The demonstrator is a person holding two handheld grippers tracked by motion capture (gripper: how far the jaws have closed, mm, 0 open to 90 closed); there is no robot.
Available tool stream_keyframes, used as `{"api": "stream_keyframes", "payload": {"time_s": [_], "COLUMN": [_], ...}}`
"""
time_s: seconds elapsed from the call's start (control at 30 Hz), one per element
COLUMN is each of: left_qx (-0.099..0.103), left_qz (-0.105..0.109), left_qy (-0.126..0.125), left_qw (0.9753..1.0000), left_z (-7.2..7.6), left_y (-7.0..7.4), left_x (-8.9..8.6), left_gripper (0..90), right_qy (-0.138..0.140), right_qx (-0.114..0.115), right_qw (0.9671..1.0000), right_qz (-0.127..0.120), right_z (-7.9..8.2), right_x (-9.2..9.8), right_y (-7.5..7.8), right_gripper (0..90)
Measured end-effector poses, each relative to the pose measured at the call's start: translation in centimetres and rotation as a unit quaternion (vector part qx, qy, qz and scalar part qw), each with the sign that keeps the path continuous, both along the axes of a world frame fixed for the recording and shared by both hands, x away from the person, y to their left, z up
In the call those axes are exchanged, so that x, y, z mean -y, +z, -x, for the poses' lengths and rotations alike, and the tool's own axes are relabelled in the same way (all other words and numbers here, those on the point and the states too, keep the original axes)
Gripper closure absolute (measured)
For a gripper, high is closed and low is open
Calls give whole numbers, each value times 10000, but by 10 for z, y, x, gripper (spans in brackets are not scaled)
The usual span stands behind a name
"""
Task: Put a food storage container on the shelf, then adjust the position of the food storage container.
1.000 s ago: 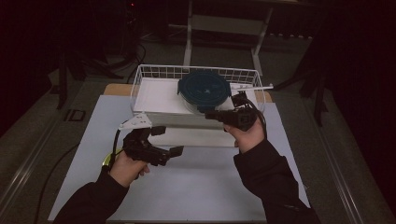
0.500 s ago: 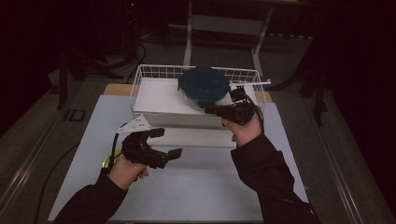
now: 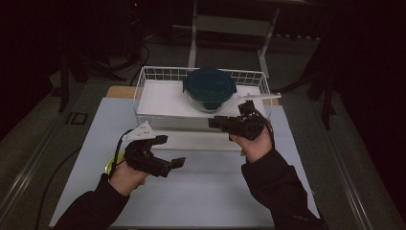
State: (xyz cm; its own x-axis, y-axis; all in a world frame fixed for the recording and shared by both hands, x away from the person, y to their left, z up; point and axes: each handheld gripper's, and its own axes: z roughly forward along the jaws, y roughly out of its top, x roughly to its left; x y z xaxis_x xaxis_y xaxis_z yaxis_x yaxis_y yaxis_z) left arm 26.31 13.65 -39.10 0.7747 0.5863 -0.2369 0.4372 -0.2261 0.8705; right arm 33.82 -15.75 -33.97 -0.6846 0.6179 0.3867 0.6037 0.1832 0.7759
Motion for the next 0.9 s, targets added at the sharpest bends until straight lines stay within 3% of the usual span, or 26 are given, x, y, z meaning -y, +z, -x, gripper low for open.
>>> {"api": "stream_keyframes", "payload": {"time_s": [0.2,0.33,0.47,0.57,0.67,0.9], "left_qx": [63,126,68,9,-57,16], "left_qz": [192,165,-22,-19,-119,-104], "left_qy": [-38,-124,-209,-249,-240,-155], "left_qw": [9998,9997,9998,9997,9996,9998], "left_z": [2,4,6,7,9,17], "left_y": [1,1,-3,-6,-11,-14], "left_x": [-7,-9,-10,-13,-20,-40], "left_gripper": [0,0,3,16,22,142], "right_qy": [-4,175,154,173,206,194], "right_qx": [223,299,308,328,557,719], "right_qw": [9996,9988,9984,9980,9972,9959], "right_qz": [-169,-352,-438,-514,-463,-504], "right_z": [19,30,39,44,57,75], "right_x": [13,22,33,37,43,53], "right_y": [-13,-23,-33,-38,-42,-47], "right_gripper": [361,222,200,197,191,189]}}
